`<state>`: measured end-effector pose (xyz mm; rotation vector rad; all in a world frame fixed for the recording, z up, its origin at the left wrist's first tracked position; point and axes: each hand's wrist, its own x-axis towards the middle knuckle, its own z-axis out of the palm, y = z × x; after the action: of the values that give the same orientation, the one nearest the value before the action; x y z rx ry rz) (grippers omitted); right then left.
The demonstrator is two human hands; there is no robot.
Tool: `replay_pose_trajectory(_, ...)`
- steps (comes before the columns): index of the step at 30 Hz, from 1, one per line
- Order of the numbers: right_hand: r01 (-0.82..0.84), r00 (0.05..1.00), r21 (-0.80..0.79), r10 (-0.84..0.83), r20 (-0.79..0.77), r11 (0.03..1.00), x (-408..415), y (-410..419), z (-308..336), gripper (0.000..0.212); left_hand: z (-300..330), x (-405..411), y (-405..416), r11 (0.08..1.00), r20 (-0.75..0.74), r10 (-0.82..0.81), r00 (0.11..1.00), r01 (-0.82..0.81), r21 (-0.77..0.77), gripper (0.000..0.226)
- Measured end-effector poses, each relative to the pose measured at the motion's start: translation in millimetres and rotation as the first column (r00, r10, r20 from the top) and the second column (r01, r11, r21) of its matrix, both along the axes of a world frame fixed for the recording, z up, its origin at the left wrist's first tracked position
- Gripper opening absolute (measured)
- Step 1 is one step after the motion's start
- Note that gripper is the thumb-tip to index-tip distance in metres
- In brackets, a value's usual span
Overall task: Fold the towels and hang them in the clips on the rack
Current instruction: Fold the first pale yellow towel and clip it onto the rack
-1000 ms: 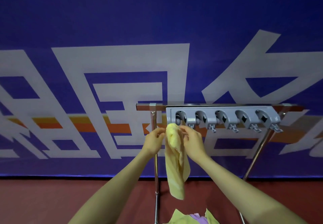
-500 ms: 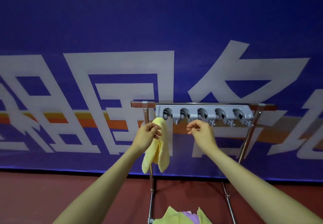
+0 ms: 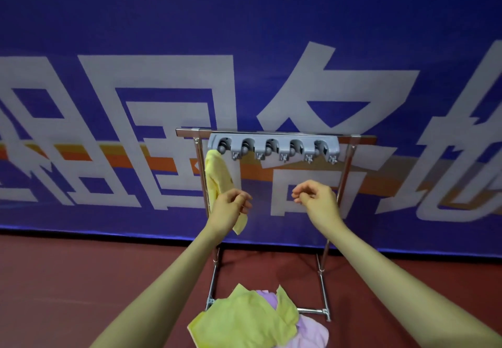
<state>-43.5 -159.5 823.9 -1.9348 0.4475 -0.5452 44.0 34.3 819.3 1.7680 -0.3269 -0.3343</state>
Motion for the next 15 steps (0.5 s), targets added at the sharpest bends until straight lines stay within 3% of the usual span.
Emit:
replay_pose_trajectory(7,0.032,0.999,0.166,-0.034,0.009,0.986,-38,-14,-22,0.033,-27,-35,-27,0.999,-0.078,-0.006,0.997,0.003,-0.032,0.026)
replay_pose_trajectory(15,0.097,0.993,0.238,-0.078,-0.084,0.966,-46,-16,-91,0.023,-96,-41,-28,0.999,-0.089,0.000,0.996,0.004,0.051,0.017)
